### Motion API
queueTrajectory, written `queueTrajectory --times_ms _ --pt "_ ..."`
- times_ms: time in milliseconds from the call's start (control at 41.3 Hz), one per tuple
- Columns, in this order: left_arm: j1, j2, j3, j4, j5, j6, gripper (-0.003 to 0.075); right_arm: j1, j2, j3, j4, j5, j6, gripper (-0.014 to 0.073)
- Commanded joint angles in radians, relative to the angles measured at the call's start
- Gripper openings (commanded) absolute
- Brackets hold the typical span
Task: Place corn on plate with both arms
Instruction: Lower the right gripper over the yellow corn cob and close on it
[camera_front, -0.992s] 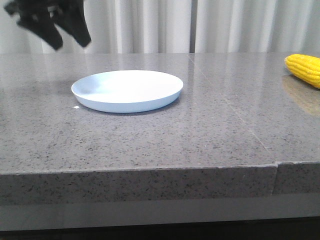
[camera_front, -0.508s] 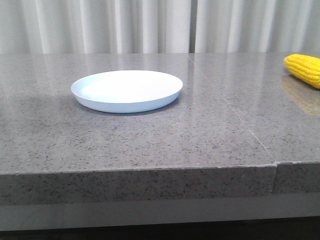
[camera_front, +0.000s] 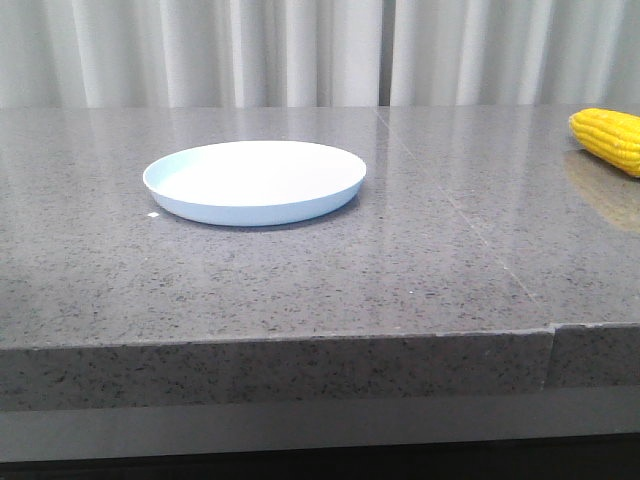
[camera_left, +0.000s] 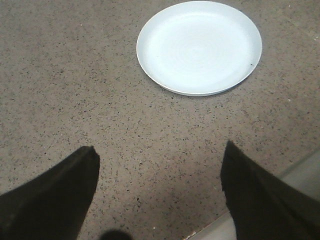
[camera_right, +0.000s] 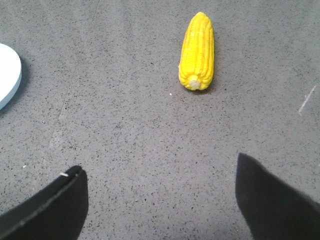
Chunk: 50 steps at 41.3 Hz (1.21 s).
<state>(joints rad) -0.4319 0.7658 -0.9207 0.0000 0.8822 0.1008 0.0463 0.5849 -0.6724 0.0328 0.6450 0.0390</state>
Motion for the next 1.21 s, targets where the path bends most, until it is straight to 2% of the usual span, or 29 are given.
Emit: queueTrajectory --times_ms 0,266,460,798,1185 --pt "-0.008 -0.064 0.001 -0.012 -0.076 -0.013 0.0491 -0.005 0.010 -0.031 -0.012 -0.080 -0.008 0.0626" --pt "-0.008 -0.106 0.009 -0.012 -0.074 -0.013 0.0491 -0.005 0.053 -0.040 -0.019 -0.072 -0.008 0.0648" --pt "-0.008 -0.106 0.009 -0.012 -0.076 -0.013 0.0491 -0.005 0.187 -0.125 -0.023 -0.024 -0.008 0.0647" --pt "-0.008 -0.106 0.009 -0.012 -0.076 -0.013 0.0490 -0.008 0.540 -0.420 -0.033 0.060 -0.008 0.0647" --pt "-0.008 -0.106 0.009 -0.012 -0.076 -0.013 0.0490 -0.106 0.910 -0.791 -0.033 0.117 -0.004 0.0647"
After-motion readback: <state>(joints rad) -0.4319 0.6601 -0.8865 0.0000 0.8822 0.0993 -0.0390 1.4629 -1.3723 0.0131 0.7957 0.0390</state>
